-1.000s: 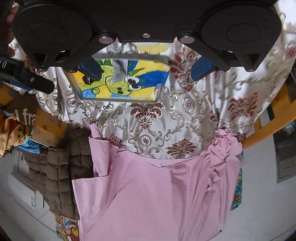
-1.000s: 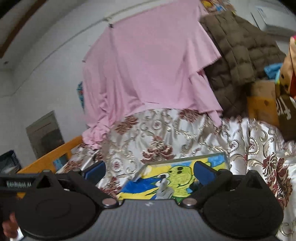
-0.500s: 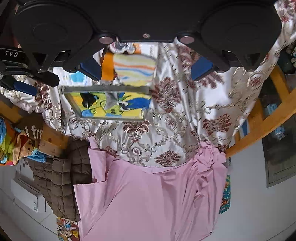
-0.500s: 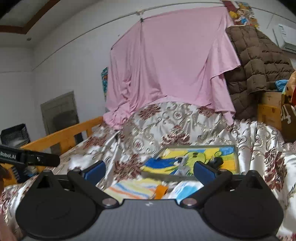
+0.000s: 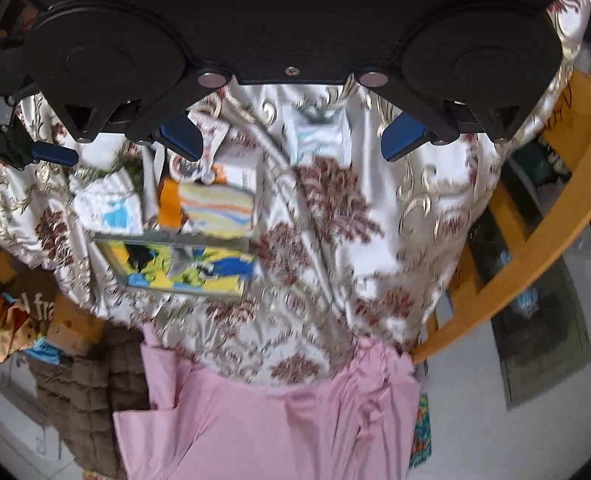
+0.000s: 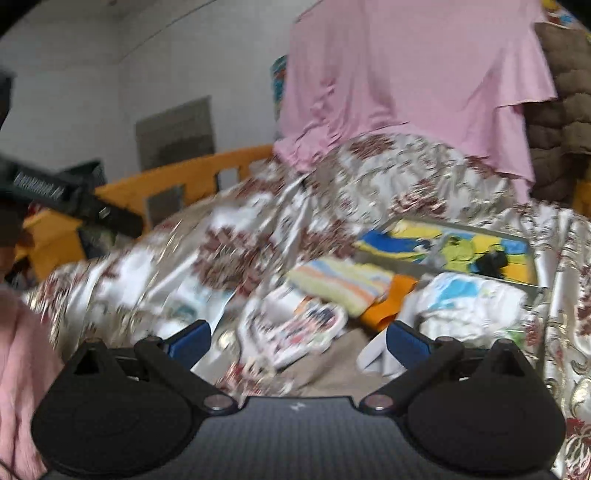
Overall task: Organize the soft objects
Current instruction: 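Grasp the white wipes packet with the left tool while the right tool grasps the cartoon badge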
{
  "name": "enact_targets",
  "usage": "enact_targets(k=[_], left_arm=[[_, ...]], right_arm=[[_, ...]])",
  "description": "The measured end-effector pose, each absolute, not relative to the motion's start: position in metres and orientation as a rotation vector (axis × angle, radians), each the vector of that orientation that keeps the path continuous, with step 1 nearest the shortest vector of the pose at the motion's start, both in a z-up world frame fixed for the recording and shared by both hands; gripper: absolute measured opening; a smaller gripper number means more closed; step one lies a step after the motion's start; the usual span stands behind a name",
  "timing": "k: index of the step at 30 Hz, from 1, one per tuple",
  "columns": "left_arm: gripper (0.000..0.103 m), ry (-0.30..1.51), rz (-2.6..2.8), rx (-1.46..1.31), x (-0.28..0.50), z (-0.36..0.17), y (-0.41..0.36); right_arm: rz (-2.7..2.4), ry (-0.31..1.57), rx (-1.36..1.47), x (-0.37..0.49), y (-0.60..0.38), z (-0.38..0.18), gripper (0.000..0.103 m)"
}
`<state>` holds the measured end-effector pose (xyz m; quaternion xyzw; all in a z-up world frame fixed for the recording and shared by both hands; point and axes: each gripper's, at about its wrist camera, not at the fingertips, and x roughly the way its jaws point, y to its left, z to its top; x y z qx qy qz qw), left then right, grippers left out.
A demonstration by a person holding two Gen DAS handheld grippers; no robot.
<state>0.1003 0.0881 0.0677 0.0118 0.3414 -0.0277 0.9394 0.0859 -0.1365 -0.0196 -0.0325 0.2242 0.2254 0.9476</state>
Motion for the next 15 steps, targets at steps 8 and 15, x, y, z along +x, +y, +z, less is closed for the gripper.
enact_targets(k=[8,15], left_arm=[[0.102,0.877,-0.035,-0.035,0.128,0.039,0.098],[0.102,1.017,0.012,-0.067,0.171,0.01,0.103]], right_arm=[[0.527,0.558,-0.12,0.09,-0.113,-0.037,0.103],[0.514,0.627,-0.136,0.126,-0.108,-0.043,0.103]])
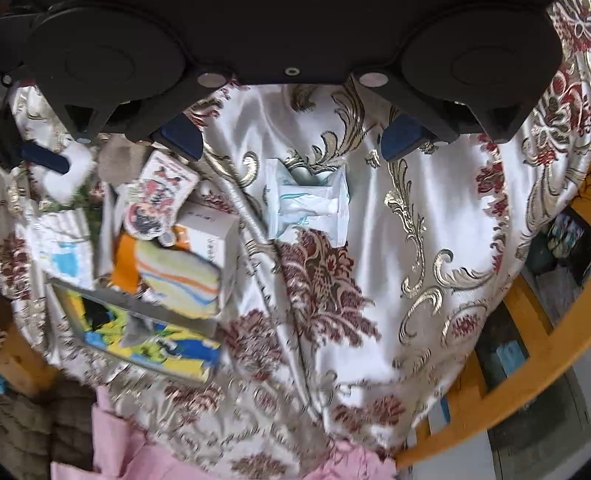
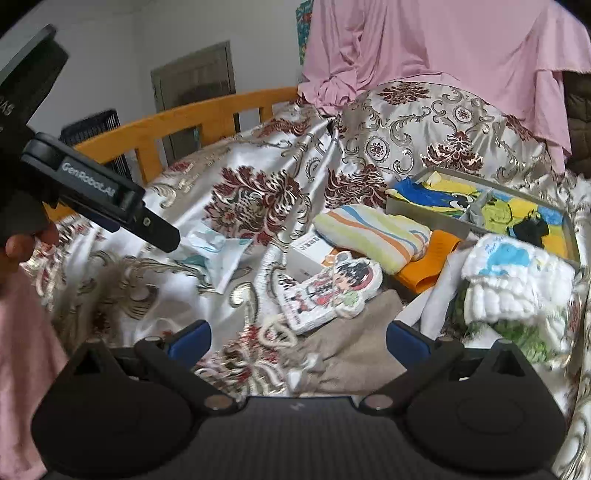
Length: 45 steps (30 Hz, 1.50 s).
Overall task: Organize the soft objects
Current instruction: 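Grasp the white wipes packet with the left tool while the right tool grasps the cartoon badge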
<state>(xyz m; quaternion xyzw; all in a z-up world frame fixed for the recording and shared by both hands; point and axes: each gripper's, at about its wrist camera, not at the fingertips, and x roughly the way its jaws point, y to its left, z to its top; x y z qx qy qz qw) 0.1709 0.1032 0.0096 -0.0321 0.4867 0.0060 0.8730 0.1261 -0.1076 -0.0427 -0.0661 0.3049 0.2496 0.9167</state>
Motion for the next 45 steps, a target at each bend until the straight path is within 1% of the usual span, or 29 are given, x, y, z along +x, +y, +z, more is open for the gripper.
enact_targets(k=[6,11,16,23,27,31,33,38,40,41,45], left_arm=[[0.102,1.094,0.041,-0.058,0.205,-0.013,0.106],[0.102,1.097,0.032,0.039,0.226,-0.027,0.103],[0.102,1.125,-0.003,0.04,0.243,-0.043,0.108],[0.102,1.128,-0.032,0.037,0.251,-0.055,0.109],[0.1,1.11,-0.042,0.029,0.251,-0.054,0.11],[0.096,1.078,-0.042,0.035,0.253,-0.054,0.11],[0.094,1.071,-0.045,0.025,0.254,-0.053,0.11],[0.079,1.03,-0.051,0.007,0.251,-0.046,0.113],[0.071,1.018,-0.05,-0.006,0.251,-0.044,0.115],[0.07,1.019,-0.05,-0.018,0.251,-0.044,0.116],[0.062,1.019,-0.06,-0.033,0.251,-0.043,0.118]], right_arm=[[0.516,0.629,-0.222,0.159,-0.096,-0.053,0.103],[0.511,0.652,-0.197,0.188,-0.094,-0.064,0.103],[0.498,0.692,-0.155,0.218,-0.096,-0.079,0.103],[0.541,0.736,-0.115,0.233,-0.096,-0.091,0.102],[0.573,0.704,-0.117,0.228,-0.095,-0.089,0.098],[0.598,0.673,-0.102,0.225,-0.095,-0.085,0.091],[0.616,0.671,-0.084,0.225,-0.096,-0.084,0.086],[0.625,0.66,-0.078,0.224,-0.097,-0.081,0.07],[0.628,0.662,-0.072,0.223,-0.097,-0.08,0.065],[0.628,0.661,-0.072,0.223,-0.097,-0.08,0.062],[0.618,0.651,-0.078,0.221,-0.096,-0.079,0.056]])
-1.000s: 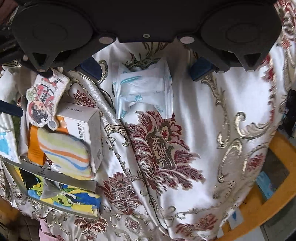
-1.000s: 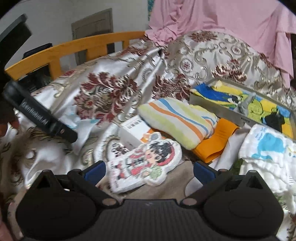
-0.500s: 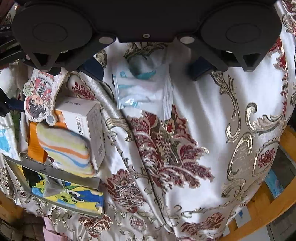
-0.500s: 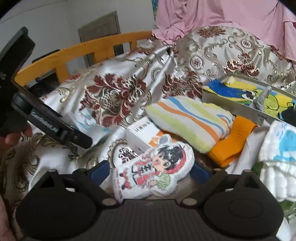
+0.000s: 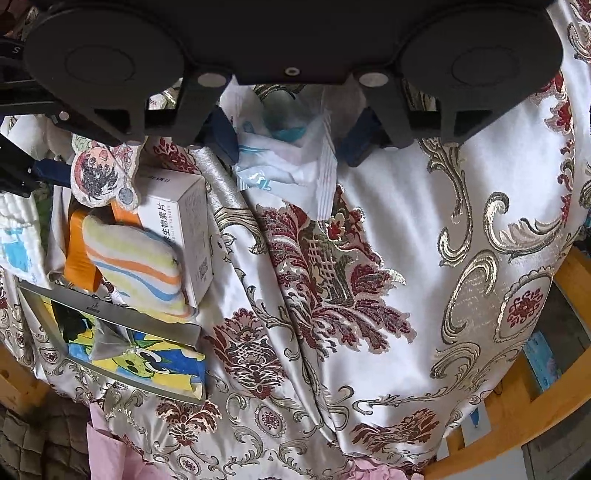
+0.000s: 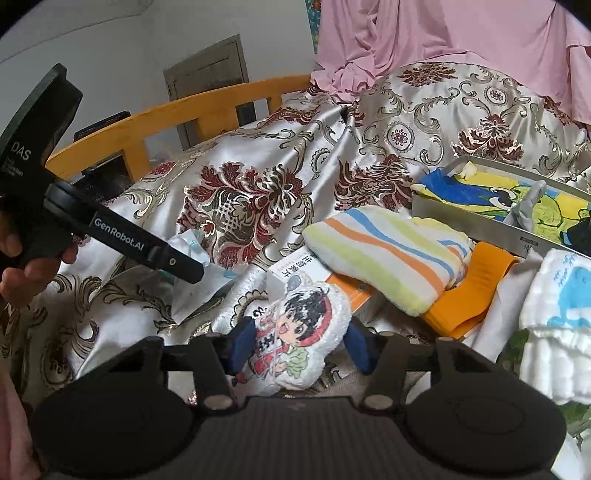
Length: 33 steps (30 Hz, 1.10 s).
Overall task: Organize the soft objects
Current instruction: 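Grasp the white wipes packet with the left tool while the right tool grasps the cartoon badge, then carry the wipes packet and cartoon badge over the painted tray with both tools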
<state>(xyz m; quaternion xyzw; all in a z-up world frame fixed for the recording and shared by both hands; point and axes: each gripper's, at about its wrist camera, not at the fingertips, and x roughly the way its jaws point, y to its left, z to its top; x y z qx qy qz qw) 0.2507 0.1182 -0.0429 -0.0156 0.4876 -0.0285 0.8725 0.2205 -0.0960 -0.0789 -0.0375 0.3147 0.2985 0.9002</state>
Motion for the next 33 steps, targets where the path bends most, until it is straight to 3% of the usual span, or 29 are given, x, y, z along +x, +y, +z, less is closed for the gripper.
enact_targets(k=[4,13,16,25,33], left_arm=[[0.054,1.017,-0.081,-0.036,0.249,-0.042,0.118],[0.05,0.991,-0.171,-0.03,0.245,-0.042,0.108],[0.048,0.971,-0.196,0.003,0.243,-0.041,0.103],[0.047,0.939,-0.232,0.036,0.24,-0.038,0.096],[0.045,0.852,-0.272,0.048,0.231,-0.025,0.094]], right_arm=[[0.633,0.644,-0.08,0.218,-0.095,-0.077,0.054],[0.712,0.652,-0.066,0.212,-0.09,-0.074,0.056],[0.713,0.66,-0.074,0.211,-0.087,-0.075,0.044],[0.701,0.657,-0.1,0.205,-0.085,-0.074,0.031],[0.693,0.641,-0.061,0.202,-0.09,-0.068,0.014]])
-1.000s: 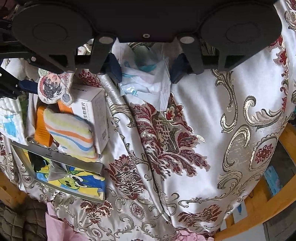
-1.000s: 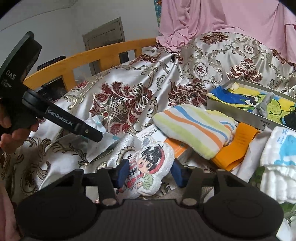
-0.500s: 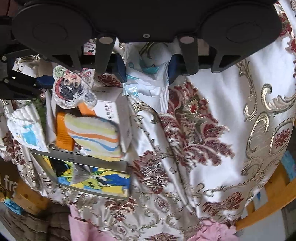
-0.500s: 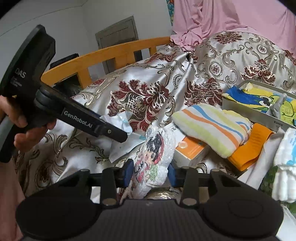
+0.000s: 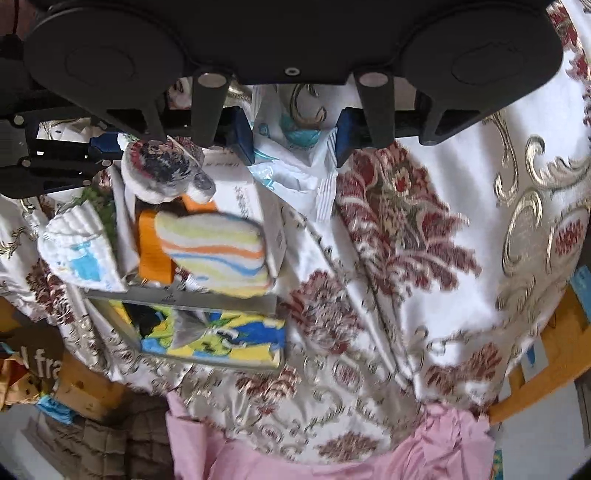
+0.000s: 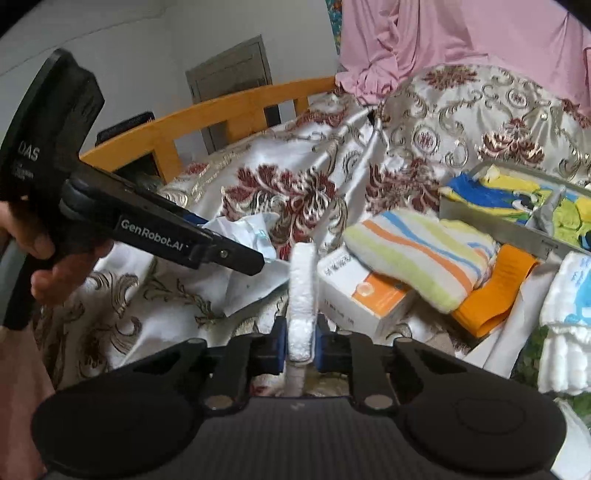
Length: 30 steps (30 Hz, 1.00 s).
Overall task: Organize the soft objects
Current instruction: 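Carry the wipes packet and cartoon badge over the painted tray with both tools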
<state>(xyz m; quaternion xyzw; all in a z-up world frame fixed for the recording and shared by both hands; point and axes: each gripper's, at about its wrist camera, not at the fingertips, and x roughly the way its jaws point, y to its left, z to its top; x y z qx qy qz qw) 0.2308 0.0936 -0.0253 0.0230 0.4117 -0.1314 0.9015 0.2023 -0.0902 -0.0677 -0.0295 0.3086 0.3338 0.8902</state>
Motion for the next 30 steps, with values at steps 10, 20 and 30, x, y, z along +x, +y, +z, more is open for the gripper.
enact_targets(k=[10,20,30], left_arm=[[0.042,0.806,-0.28,0.056,0.229,-0.02,0.089],[0.042,0.694,-0.284,0.035,0.215,-0.001,0.094],[0.042,0.576,-0.338,-0.02,0.232,0.022,0.078]], right_arm=[[0.666,0.59,-0.04,0.198,-0.098,-0.056,0.014],[0.651,0.532,-0.005,0.196,-0.108,-0.046,0.014],[0.608,0.439,0.017,0.219,-0.121,-0.015,0.014]])
